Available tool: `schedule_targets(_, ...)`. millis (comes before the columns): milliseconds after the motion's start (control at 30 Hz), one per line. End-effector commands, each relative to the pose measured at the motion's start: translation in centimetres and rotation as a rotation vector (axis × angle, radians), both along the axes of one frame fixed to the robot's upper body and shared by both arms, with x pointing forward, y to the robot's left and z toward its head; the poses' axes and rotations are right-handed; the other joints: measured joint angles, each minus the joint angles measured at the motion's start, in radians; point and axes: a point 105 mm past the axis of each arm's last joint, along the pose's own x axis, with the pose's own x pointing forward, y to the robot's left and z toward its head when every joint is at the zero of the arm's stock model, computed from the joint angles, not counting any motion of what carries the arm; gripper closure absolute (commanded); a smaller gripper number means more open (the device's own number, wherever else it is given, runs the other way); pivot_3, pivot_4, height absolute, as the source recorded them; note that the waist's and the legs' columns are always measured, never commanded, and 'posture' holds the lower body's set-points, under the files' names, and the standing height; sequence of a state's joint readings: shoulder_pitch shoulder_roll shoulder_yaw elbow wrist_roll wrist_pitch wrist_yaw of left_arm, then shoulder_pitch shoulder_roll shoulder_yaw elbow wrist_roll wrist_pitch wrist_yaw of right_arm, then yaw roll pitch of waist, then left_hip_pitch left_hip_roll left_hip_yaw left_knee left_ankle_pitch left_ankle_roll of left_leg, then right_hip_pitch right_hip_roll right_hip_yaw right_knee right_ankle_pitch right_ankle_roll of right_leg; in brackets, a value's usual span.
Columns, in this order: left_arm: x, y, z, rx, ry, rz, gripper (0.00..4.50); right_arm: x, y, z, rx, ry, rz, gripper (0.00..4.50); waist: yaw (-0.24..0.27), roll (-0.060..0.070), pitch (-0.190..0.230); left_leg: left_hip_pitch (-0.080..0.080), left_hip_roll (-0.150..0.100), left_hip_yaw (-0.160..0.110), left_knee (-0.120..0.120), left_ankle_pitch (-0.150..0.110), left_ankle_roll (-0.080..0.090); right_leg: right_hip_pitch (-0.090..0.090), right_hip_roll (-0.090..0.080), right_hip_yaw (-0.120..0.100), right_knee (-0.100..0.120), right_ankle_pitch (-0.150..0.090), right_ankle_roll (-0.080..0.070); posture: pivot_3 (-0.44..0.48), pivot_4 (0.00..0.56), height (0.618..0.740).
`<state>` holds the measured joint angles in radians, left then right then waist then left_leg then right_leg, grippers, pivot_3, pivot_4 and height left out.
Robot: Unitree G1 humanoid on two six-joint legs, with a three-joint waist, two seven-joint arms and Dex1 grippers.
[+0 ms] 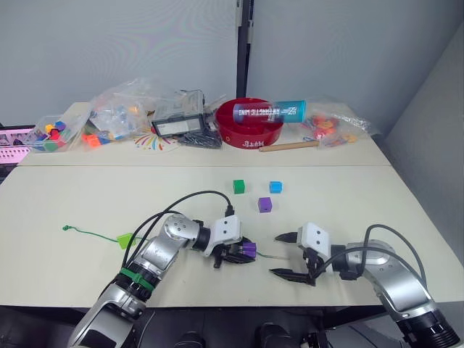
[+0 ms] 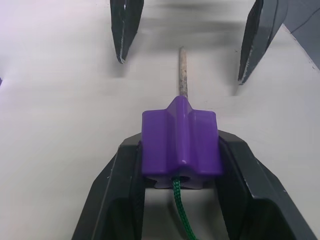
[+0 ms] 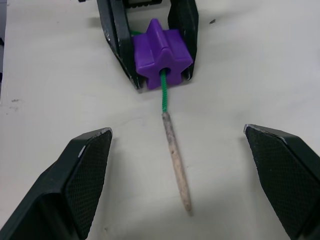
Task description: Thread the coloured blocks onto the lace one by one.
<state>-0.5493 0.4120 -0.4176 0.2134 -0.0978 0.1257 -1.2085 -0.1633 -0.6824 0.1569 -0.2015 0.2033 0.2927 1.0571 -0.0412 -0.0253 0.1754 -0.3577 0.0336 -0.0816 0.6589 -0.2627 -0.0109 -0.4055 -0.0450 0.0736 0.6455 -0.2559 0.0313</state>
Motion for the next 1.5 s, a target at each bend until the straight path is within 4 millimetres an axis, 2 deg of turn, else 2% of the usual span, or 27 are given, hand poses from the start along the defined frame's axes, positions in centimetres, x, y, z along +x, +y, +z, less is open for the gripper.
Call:
schedule_targets(33, -0.2, -0.3, 0.4, 0.0, -0.026, -0.034, 3.12, 0.1, -0.5, -0.1, -0.026, -0.024, 0.0, 0.0, 0.0, 0.0, 0.0, 0.0, 0.0, 0.0, 0.0, 0.0, 0.0, 0.0, 0.0, 0.0, 0.0, 0.0, 0.0, 0.0, 0.15, 0.74)
schedule_targets(100, -0.3, -0.2, 0.4, 0.001, -0.024, -0.038, 3.12, 0.2, -0.8, -0.6, -0.045, -0.019, -0.008, 0.0, -0.001, 0.0, 0.0, 0.0, 0.0, 0.0, 0.0, 0.0, 0.0, 0.0, 0.0, 0.0, 0.0, 0.0, 0.0, 0.0, 0.15, 0.74)
schedule_targets(133, -0.4, -0.2, 0.4, 0.001, -0.024, -0.038, 3.12, 0.3, -1.0, -0.8, -0.055, -0.016, -0.008, 0.26, -0.001, 0.0, 0.0, 0.0, 0.0, 0.0, 0.0, 0.0, 0.0, 0.0, 0.0, 0.0, 0.0, 0.0, 0.0, 0.0, 0.15, 0.74)
schedule_targets(567, -0.5, 0.5, 0.7, -0.001, -0.023, -0.024, 3.12, 0.5, -1.7, -1.5, -0.075, -0.01, -0.017, 4.5, -0.001, 0.0, 0.0, 0.002, 0.0, 0.0, 0.0, 0.0, 0.0, 0.002, 0.0, 0.0, 0.0, -0.001, 0.002, 0.0, 0.15, 0.74)
schedule_targets(700, -0.4, 1.8, 1.3, -0.006, -0.023, 0.009, 3.12, 0.8, -1.7, -1.5, -0.076, -0.015, -0.016, 4.5, -0.003, 0.0, 0.0, 0.002, 0.0, 0.0, 0.0, 0.0, 0.0, 0.002, 0.0, 0.0, 0.001, -0.001, 0.002, 0.0, 0.15, 0.74)
schedule_targets(800, -0.3, 3.9, 1.5, 0.024, -0.028, 0.054, 3.12, 0.9, -1.4, -1.4, -0.069, -0.019, -0.001, 4.5, -0.003, 0.0, 0.0, 0.003, 0.0, 0.0, 0.0, 0.0, 0.0, 0.002, 0.0, 0.0, 0.001, -0.001, 0.002, 0.0, 0.15, 0.74)
schedule_targets(933, -0.2, 8.5, 1.2, 0.098, -0.016, 0.15, 3.12, 0.8, -0.3, -0.9, -0.047, -0.033, 0.044, 4.5, -0.007, 0.0, 0.0, 0.003, 0.001, 0.0, 0.0, 0.0, 0.0, 0.002, 0.0, 0.0, 0.001, -0.001, 0.002, 0.0, 0.15, 0.74)
schedule_targets(1100, -1.1, 17.5, -0.6, 0.292, 0.011, 0.285, 3.12, 0.8, 1.3, 0.1, -0.029, -0.063, 0.103, 4.5, -0.02, 0.0, 0.0, 0.004, 0.002, 0.001, 0.0, 0.0, 0.0, 0.001, 0.001, 0.0, 0.001, -0.001, 0.002, 0.0, 0.15, 0.74)
schedule_targets(1300, -2.3, 25.5, -0.8, 0.455, 0.023, 0.398, 3.12, 0.7, 2.7, 0.9, -0.008, -0.078, 0.142, 4.5, -0.034, 0.002, 0.0, 0.007, 0.003, 0.001, -0.004, 0.0, 0.001, 0.001, 0.003, 0.0, 0.003, -0.003, 0.0, 0.0, 0.15, 0.74)
schedule_targets(1400, -3.0, 27.8, -0.9, 0.5, 0.035, 0.426, 3.12, 0.6, 3.1, 1.0, 0.001, -0.078, 0.15, 4.5, -0.036, 0.003, 0.0, 0.009, 0.004, 0.002, -0.008, 0.0, 0.001, 0.001, 0.004, 0.001, 0.003, -0.003, -0.001, 0.0, 0.15, 0.74)
schedule_targets(1500, -3.2, 28.3, -1.2, 0.505, 0.034, 0.427, 3.12, 0.6, 3.3, 0.9, 0.005, -0.075, 0.153, 4.5, -0.032, 0.009, 0.0, 0.011, 0.004, 0.002, -0.01, 0.0, 0.001, 0.0, 0.004, 0.001, 0.003, -0.004, -0.002, 0.0, 0.15, 0.74)
